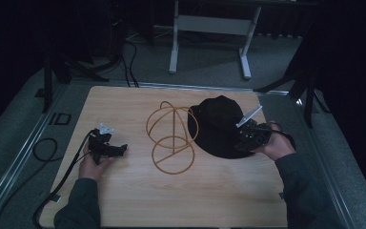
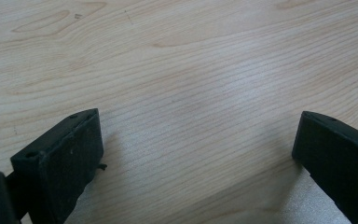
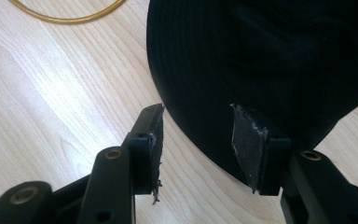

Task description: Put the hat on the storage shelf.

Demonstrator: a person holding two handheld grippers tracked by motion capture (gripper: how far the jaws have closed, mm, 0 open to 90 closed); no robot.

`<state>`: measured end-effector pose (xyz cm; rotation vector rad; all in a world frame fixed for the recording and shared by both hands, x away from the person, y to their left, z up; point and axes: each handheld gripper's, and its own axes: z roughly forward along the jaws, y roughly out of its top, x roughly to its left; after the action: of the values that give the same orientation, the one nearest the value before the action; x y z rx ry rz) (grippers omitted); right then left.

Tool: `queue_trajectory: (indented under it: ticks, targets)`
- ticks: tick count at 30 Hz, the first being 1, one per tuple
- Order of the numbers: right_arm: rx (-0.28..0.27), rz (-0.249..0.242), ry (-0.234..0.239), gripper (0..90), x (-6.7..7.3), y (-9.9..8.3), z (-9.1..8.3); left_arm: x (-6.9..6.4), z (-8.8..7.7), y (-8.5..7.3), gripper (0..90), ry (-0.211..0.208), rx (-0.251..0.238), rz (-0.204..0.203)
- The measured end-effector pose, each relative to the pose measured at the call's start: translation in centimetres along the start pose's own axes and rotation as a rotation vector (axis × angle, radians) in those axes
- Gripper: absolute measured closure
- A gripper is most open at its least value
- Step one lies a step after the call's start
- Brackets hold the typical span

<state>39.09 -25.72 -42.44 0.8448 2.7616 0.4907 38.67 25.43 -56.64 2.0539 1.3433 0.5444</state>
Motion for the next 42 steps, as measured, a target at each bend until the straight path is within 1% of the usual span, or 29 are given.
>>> queue_trajectory:
  ticks: [7, 13, 20, 29, 32, 36, 39, 42]
  targets:
    - [0.01, 0.008, -0.003, 53.5, -0.6, 0.2, -0.3, 0.0, 0.0, 0.0, 2.0, 0.0, -0.002, -0.003]
    - [0.019, 0.038, 0.001, 54.5, -1.8, 0.3, -0.7, 0.0, 0.0, 0.0, 2.0, 0.0, -0.002, -0.003]
    - [0.028, 0.047, -0.004, 54.5, -2.5, 0.5, -0.9, 0.0, 0.0, 0.0, 2.0, 0.001, -0.002, 0.0]
    - [0.052, 0.071, -0.014, 54.1, -3.7, 0.7, -1.1, 0.0, 0.0, 0.0, 2.0, 0.001, -0.002, 0.0]
    - [0.055, 0.085, -0.027, 54.0, -4.2, 0.7, -1.3, 0.0, 0.0, 0.0, 2.0, 0.001, 0.0, 0.001]
    - [0.074, 0.088, -0.034, 54.0, -4.8, 0.7, -1.3, 0.0, 0.0, 0.0, 2.0, 0.001, 0.0, 0.002]
    - [0.076, 0.095, -0.029, 54.0, -5.3, 0.8, -1.3, 0.0, 0.0, 0.0, 2.0, 0.0, 0.0, 0.0]
    - [0.09, 0.098, -0.031, 53.8, -5.7, 0.8, -1.1, 0.0, 0.0, 0.0, 2.0, 0.0, 0.0, 0.0]
